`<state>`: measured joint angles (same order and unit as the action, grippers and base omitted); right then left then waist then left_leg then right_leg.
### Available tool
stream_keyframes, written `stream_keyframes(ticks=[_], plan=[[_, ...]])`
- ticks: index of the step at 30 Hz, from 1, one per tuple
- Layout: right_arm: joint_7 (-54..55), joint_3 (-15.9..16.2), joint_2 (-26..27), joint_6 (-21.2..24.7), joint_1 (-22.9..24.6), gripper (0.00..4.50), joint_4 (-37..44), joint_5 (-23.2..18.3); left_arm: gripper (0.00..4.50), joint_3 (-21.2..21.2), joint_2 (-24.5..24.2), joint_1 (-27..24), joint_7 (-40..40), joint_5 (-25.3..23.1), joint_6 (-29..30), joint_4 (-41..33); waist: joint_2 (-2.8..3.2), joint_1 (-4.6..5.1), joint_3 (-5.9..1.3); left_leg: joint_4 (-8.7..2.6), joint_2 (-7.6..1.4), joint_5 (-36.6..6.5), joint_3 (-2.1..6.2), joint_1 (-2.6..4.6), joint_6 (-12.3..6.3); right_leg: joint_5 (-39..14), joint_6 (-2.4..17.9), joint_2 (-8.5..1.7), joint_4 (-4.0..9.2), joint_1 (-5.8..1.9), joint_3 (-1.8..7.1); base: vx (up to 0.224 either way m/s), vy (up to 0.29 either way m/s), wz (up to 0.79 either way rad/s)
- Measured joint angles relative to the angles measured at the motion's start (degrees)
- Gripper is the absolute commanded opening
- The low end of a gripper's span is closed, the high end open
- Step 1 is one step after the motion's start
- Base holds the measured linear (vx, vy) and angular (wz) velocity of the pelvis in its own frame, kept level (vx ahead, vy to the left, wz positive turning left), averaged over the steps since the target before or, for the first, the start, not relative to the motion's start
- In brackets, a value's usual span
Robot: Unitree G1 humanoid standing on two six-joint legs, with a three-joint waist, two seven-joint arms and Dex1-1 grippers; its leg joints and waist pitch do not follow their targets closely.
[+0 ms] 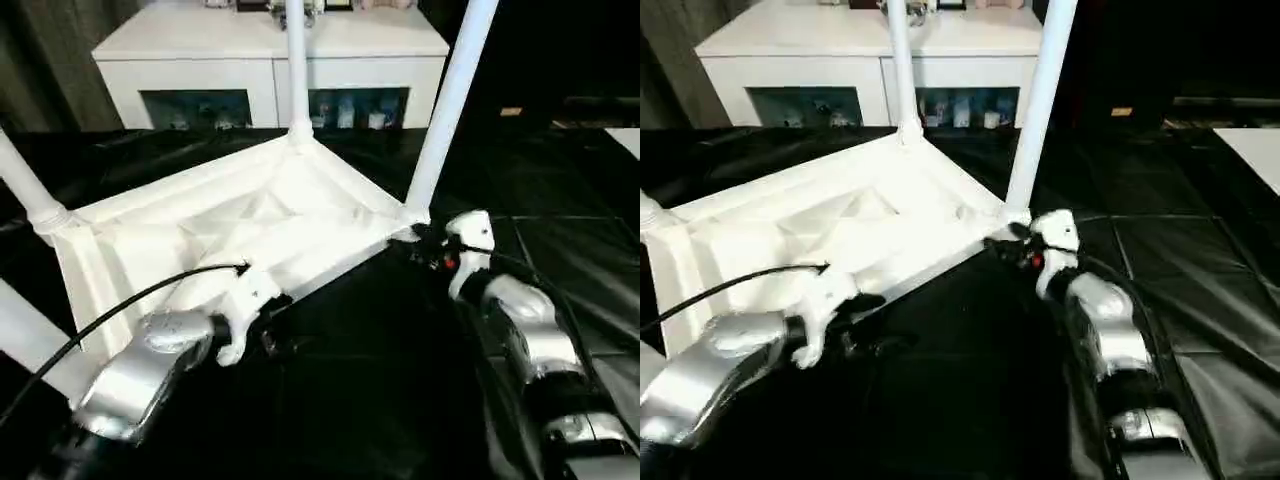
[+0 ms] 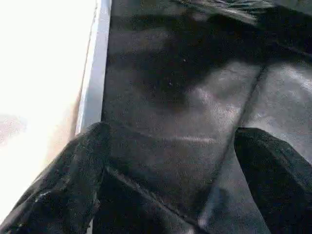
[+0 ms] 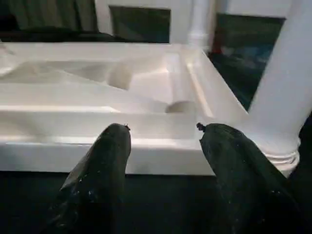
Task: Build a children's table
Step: Rotate leg to tighten
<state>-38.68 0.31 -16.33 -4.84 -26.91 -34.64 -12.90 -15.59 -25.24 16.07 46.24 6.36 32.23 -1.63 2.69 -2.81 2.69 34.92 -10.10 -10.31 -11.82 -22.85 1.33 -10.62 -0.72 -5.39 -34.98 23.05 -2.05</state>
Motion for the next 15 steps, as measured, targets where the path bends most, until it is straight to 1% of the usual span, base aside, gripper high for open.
stream_keyframes(ticks=[5,9,12,15], plan=[[-0.9,0.2,-0.1,2.1,1.2,2.68,3.5,-0.3,4.45,-0.4,0.9,3.0,-3.5,-3.0,-2.3,5.6,0.00,0.80,0.00,-0.08,0.00,0.0,0.14,0.11,0.01,-0.1,-0.2,0.02,-0.02,-0.01,-0.09,0.000,0.000,0.00],[-2.0,0.4,-0.2,2.5,2.4,2.68,5.4,-0.3,4.45,-0.6,1.4,5.3,-7.0,-5.5,-5.4,11.0,0.00,1.16,0.01,-0.08,0.01,0.0,0.31,0.23,0.02,-0.1,-0.2,0.03,0.02,0.01,-0.21,0.000,0.000,0.00],[-1.8,0.6,-0.3,3.1,2.7,2.68,5.9,-0.3,4.45,-0.6,1.8,6.8,-9.5,-7.0,-7.3,14.6,0.01,1.22,0.04,-0.08,0.04,0.0,0.40,0.29,0.02,-0.1,-0.2,0.03,0.05,0.08,-0.26,0.000,0.000,0.00],[-1.7,0.7,-0.3,3.6,2.9,2.68,7.3,-0.1,4.45,-0.6,3.1,7.1,-11.5,-8.2,-10.0,16.7,0.03,1.10,0.08,-0.08,0.05,0.0,0.41,0.29,0.02,-0.1,-0.2,0.03,0.09,0.10,-0.24,0.000,0.000,0.00]])
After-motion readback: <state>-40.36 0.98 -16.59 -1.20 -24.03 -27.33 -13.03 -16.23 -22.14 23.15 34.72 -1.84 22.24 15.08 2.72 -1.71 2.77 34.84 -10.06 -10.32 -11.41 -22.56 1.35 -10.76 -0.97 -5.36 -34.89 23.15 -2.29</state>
